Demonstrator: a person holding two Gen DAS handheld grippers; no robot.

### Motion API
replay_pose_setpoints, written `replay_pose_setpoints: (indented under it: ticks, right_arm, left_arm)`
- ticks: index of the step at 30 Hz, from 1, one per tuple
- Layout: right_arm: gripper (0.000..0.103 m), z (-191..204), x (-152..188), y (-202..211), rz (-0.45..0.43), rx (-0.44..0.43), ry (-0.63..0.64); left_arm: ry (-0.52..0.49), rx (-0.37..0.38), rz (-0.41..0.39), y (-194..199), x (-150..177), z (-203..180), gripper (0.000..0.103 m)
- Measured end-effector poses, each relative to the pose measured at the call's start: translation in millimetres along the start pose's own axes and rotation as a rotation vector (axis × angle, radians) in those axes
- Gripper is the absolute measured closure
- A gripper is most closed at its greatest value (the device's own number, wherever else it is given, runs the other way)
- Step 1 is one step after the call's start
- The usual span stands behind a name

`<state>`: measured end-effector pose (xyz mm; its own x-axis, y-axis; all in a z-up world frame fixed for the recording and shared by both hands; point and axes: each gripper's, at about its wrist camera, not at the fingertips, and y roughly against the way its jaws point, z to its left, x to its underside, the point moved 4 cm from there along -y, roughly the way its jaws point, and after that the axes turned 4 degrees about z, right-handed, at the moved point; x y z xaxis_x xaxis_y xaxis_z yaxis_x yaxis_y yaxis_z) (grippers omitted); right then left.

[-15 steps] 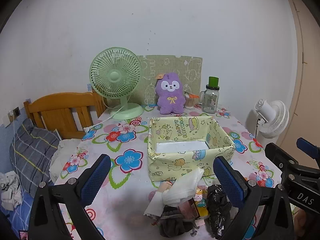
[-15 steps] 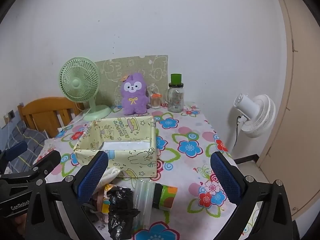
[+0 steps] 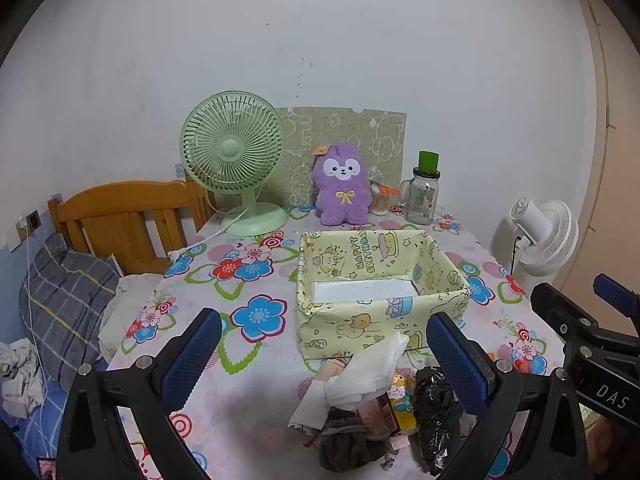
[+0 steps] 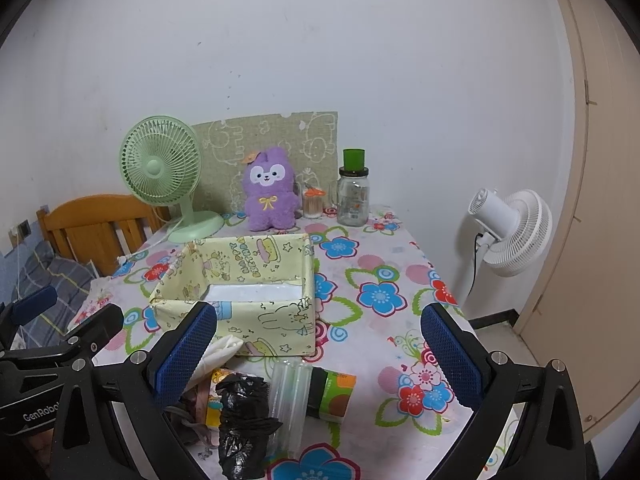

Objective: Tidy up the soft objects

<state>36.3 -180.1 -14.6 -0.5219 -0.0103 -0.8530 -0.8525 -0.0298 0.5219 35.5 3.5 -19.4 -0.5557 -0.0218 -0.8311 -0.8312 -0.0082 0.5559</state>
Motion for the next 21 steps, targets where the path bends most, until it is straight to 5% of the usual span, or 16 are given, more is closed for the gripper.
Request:
replay_pose_setpoints:
  ticks: [21]
  right_arm:
    - [0.0, 1.5, -0.2, 0.0, -0.008, -0.011, -0.003]
  left_arm:
    - [-0.016, -0.01, 0.01, -2.8, 0.1, -1.4, 0.0]
